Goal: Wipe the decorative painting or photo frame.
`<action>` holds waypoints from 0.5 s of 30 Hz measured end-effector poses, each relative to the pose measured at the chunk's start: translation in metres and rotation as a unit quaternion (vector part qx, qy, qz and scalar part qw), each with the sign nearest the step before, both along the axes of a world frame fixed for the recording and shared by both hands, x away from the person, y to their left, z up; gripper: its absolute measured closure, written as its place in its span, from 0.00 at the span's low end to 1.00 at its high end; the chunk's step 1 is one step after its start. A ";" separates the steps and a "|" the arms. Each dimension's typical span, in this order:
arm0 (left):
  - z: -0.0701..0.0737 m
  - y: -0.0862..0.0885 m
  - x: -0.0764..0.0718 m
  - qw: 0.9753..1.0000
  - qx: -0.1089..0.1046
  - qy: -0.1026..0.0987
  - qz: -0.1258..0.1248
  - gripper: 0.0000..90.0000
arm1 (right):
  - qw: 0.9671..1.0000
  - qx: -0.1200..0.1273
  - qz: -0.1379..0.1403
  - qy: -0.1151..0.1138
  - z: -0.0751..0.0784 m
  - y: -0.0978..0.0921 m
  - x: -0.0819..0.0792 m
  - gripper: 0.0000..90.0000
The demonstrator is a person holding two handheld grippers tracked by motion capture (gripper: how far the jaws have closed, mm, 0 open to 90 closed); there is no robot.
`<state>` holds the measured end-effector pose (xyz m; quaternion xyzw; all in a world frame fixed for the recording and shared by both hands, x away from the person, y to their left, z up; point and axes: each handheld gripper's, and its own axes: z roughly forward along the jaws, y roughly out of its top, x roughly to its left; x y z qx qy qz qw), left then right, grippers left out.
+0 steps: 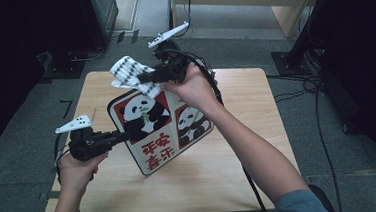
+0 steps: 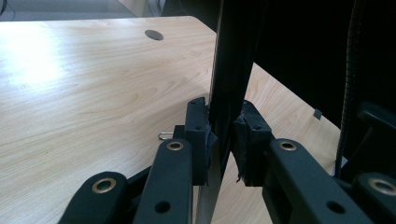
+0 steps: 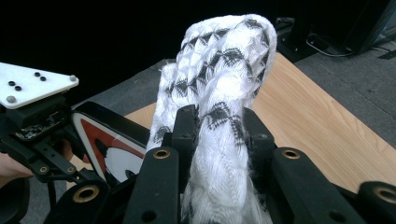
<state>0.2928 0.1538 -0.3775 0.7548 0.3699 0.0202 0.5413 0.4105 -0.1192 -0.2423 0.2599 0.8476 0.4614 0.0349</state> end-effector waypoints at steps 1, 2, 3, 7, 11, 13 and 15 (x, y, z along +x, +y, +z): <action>0.000 0.000 0.000 1.000 0.000 0.000 0.000 0.86 | 1.000 0.001 -0.001 -0.001 -0.001 -0.001 0.001 0.81; 0.000 0.000 0.000 1.000 0.000 0.000 0.000 0.86 | 1.000 0.003 -0.004 -0.001 -0.001 -0.002 0.001 0.81; 0.000 0.000 0.000 1.000 0.000 0.000 0.000 0.86 | 1.000 0.004 -0.006 0.000 -0.001 -0.003 0.001 0.81; 0.000 0.000 0.000 1.000 0.000 -0.001 0.000 0.86 | 1.000 0.003 -0.013 -0.006 -0.002 -0.008 0.003 0.81; 0.000 0.000 0.000 1.000 0.000 -0.001 0.000 0.86 | 1.000 0.008 -0.018 -0.001 -0.003 -0.012 0.005 0.81; 0.000 0.000 0.000 1.000 0.000 -0.001 -0.001 0.86 | 1.000 0.009 -0.020 -0.003 -0.003 -0.013 0.005 0.81; 0.000 0.000 0.000 1.000 0.000 -0.001 -0.001 0.86 | 1.000 0.009 -0.022 -0.005 -0.003 -0.015 0.005 0.81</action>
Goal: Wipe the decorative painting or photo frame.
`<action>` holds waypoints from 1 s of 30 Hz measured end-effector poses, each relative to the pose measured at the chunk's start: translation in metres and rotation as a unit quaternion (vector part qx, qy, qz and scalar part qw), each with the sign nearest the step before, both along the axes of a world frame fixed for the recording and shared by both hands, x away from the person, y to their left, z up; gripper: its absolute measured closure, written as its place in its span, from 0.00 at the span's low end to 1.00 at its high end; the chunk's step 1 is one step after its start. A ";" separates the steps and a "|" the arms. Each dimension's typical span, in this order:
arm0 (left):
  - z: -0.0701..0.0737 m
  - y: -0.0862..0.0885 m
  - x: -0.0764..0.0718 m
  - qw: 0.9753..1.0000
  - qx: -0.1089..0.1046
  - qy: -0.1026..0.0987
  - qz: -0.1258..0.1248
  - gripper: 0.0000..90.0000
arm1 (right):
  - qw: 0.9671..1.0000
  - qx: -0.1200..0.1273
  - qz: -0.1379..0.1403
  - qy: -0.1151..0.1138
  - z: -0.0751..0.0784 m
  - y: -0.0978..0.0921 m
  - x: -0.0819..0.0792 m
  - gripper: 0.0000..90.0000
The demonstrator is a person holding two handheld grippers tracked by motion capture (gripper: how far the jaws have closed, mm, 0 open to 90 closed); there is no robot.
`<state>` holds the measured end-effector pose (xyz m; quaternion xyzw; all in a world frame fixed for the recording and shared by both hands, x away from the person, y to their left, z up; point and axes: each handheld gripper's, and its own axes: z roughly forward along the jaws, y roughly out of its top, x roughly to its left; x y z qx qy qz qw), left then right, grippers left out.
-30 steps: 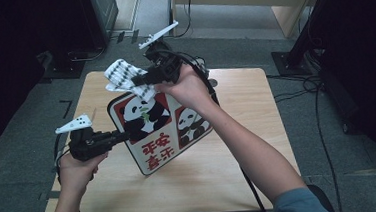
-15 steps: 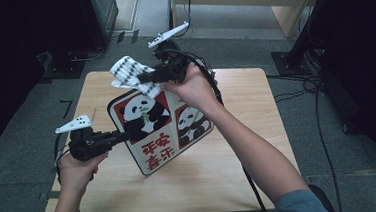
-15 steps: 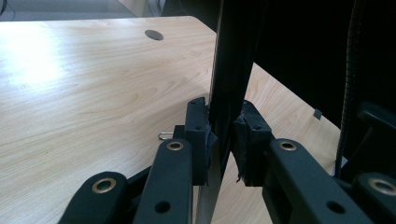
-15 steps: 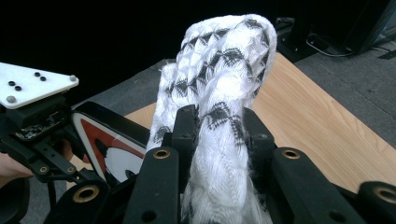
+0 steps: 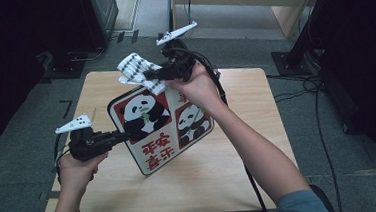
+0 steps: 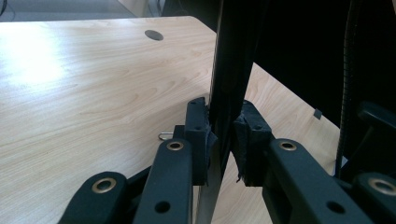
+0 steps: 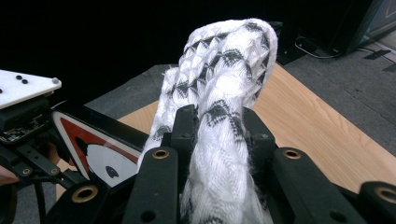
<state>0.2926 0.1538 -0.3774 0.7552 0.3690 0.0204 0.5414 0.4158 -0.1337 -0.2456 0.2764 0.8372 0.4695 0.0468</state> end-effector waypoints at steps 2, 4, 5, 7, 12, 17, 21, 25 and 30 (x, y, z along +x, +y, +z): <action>0.000 0.000 0.000 1.000 0.000 0.000 0.000 0.86 | 1.000 0.000 -0.002 -0.001 0.000 -0.002 0.000 0.80; 0.000 0.000 0.000 1.000 0.000 0.000 0.000 0.86 | 1.000 0.000 -0.004 -0.002 0.000 -0.004 0.001 0.80; 0.000 0.000 0.000 1.000 0.001 0.000 0.000 0.86 | 1.000 0.002 -0.005 -0.004 -0.001 -0.005 0.001 0.80; 0.000 0.000 0.000 1.000 0.001 0.000 0.001 0.86 | 1.000 0.003 -0.008 -0.005 -0.001 -0.007 0.002 0.80; 0.000 0.000 0.000 1.000 0.002 -0.001 0.000 0.86 | 1.000 0.009 -0.013 -0.003 -0.003 -0.013 0.005 0.80; 0.000 0.000 -0.001 1.000 0.002 -0.001 0.001 0.86 | 1.000 0.007 -0.020 -0.007 -0.002 -0.017 0.007 0.80; 0.000 0.000 -0.001 1.000 0.002 -0.001 0.001 0.86 | 1.000 0.004 -0.028 -0.012 -0.002 -0.022 0.009 0.81; 0.000 0.000 -0.001 1.000 0.001 0.000 0.002 0.86 | 0.999 0.005 -0.034 -0.012 -0.003 -0.028 0.011 0.80; 0.000 0.000 -0.001 1.000 0.002 -0.001 0.001 0.86 | 0.999 0.004 -0.042 -0.017 -0.003 -0.035 0.013 0.80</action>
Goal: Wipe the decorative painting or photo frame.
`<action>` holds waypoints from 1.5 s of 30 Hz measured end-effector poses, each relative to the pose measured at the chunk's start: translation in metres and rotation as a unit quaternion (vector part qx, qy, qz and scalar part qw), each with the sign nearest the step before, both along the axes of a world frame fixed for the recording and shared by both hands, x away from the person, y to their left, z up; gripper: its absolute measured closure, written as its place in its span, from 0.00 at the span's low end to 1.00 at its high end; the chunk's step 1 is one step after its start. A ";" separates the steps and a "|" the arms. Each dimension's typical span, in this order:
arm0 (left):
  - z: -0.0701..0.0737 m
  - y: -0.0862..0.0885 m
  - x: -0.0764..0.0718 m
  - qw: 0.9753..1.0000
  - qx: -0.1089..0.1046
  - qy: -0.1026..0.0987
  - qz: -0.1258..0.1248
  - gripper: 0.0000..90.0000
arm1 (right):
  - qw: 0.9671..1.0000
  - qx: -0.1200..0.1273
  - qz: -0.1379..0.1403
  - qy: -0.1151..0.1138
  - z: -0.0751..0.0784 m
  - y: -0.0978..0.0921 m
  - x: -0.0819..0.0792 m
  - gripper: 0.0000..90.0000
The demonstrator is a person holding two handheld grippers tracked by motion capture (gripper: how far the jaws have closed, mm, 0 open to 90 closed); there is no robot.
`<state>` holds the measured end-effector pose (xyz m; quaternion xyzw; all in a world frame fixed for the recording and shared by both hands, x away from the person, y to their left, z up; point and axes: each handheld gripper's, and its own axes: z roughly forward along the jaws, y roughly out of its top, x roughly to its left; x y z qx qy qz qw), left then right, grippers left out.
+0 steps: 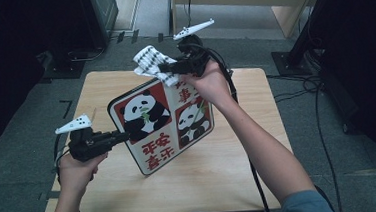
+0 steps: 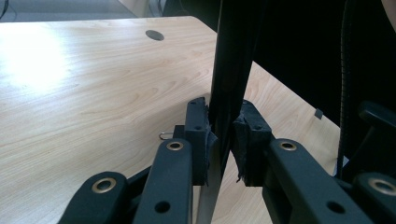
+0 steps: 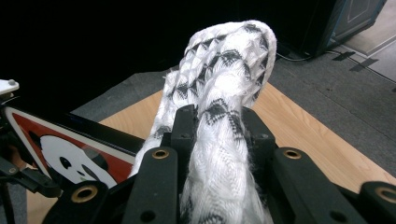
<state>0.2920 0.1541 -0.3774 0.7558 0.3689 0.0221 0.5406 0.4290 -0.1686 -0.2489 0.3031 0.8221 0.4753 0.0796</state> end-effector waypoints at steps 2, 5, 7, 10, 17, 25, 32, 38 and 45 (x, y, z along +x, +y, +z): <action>0.000 0.000 0.000 1.000 0.000 0.000 0.000 0.86 | 1.000 0.001 -0.003 0.000 0.000 -0.002 0.001 0.80; 0.000 0.000 0.000 1.000 0.001 0.000 0.000 0.86 | 1.000 0.002 -0.008 -0.001 0.000 -0.006 0.003 0.80; 0.000 0.000 0.000 1.000 0.001 -0.001 0.000 0.86 | 1.000 0.003 -0.009 0.000 -0.001 -0.008 0.004 0.80; 0.000 0.000 0.000 1.000 0.003 -0.003 0.000 0.86 | 1.000 0.003 -0.014 0.001 -0.001 -0.011 0.005 0.81; 0.000 0.000 0.000 1.000 0.002 -0.002 0.000 0.86 | 1.000 0.004 -0.022 -0.003 -0.001 -0.019 0.009 0.80; 0.000 0.000 0.000 1.000 0.003 -0.002 0.000 0.86 | 0.999 0.009 -0.031 0.002 -0.002 -0.028 0.013 0.81; 0.000 0.000 -0.001 1.000 0.002 -0.002 -0.001 0.86 | 0.999 0.013 -0.038 0.007 -0.003 -0.035 0.017 0.81; 0.000 0.000 0.000 1.000 0.003 -0.002 -0.001 0.86 | 0.999 0.013 -0.042 0.005 -0.003 -0.040 0.019 0.80; 0.000 0.000 0.000 1.000 0.004 -0.003 -0.001 0.86 | 0.999 0.013 -0.048 0.003 -0.003 -0.045 0.020 0.79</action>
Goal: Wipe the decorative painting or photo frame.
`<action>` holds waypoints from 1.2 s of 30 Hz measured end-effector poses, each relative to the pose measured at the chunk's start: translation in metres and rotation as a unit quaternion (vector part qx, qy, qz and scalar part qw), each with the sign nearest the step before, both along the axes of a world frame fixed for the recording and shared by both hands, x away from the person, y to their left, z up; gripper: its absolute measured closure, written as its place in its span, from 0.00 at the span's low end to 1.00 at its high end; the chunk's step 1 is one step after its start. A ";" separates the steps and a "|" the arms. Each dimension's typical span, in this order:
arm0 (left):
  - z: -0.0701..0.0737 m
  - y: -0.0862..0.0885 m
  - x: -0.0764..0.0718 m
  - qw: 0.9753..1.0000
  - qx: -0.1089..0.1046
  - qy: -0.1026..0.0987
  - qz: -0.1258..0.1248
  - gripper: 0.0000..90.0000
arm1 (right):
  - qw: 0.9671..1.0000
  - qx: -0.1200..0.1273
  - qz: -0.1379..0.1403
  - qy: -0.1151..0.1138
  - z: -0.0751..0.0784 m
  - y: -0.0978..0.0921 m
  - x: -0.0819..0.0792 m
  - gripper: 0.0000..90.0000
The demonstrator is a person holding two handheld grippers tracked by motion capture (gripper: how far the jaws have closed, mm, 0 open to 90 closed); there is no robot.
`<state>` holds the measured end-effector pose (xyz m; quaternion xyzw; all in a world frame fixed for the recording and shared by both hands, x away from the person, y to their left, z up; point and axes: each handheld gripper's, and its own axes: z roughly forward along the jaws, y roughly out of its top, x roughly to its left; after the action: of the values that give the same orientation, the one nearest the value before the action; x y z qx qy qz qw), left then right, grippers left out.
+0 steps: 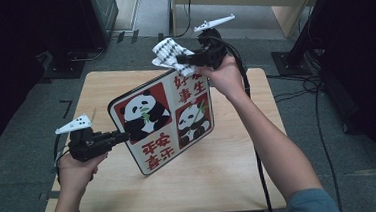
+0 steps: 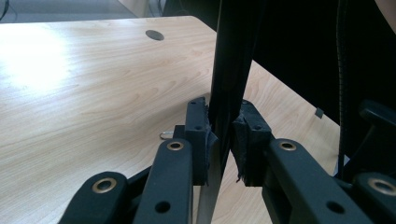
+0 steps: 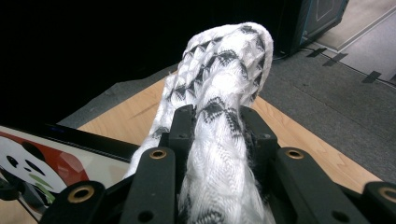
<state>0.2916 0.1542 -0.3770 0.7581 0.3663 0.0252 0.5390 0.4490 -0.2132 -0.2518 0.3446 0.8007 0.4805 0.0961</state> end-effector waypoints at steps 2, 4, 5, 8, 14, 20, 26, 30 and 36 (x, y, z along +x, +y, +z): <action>0.000 0.000 0.000 1.000 0.000 0.000 0.000 0.86 | 1.000 0.001 -0.001 -0.001 0.000 -0.002 0.001 0.79; 0.000 0.000 0.000 1.000 0.000 0.000 0.000 0.86 | 1.000 0.003 -0.003 0.003 0.000 -0.003 0.002 0.78; 0.000 0.000 0.000 1.000 0.000 0.000 0.000 0.86 | 1.000 0.006 -0.002 0.003 -0.001 -0.004 0.002 0.78; 0.000 0.000 0.000 1.000 0.000 0.000 0.000 0.86 | 1.000 0.004 -0.005 0.002 -0.001 -0.007 0.003 0.78; 0.000 0.000 0.000 1.000 0.000 0.000 0.000 0.86 | 1.000 0.003 -0.013 0.000 -0.001 -0.013 0.004 0.76; 0.000 0.000 0.000 1.000 0.000 -0.001 0.001 0.86 | 1.000 0.002 -0.022 0.003 0.000 -0.018 0.005 0.74; 0.000 -0.001 0.000 1.000 -0.001 -0.001 0.002 0.86 | 1.000 0.006 -0.030 0.008 -0.001 -0.024 0.007 0.76; 0.000 -0.001 0.000 1.000 -0.002 -0.001 0.003 0.86 | 0.999 0.007 -0.032 0.010 0.000 -0.027 0.007 0.80; 0.000 -0.001 0.000 1.000 -0.001 -0.001 0.003 0.86 | 0.999 0.008 -0.044 0.007 0.001 -0.033 0.006 0.84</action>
<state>0.2916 0.1534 -0.3770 0.7560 0.3683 0.0272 0.5404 0.4550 -0.2460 -0.2511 0.3834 0.7816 0.4799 0.1086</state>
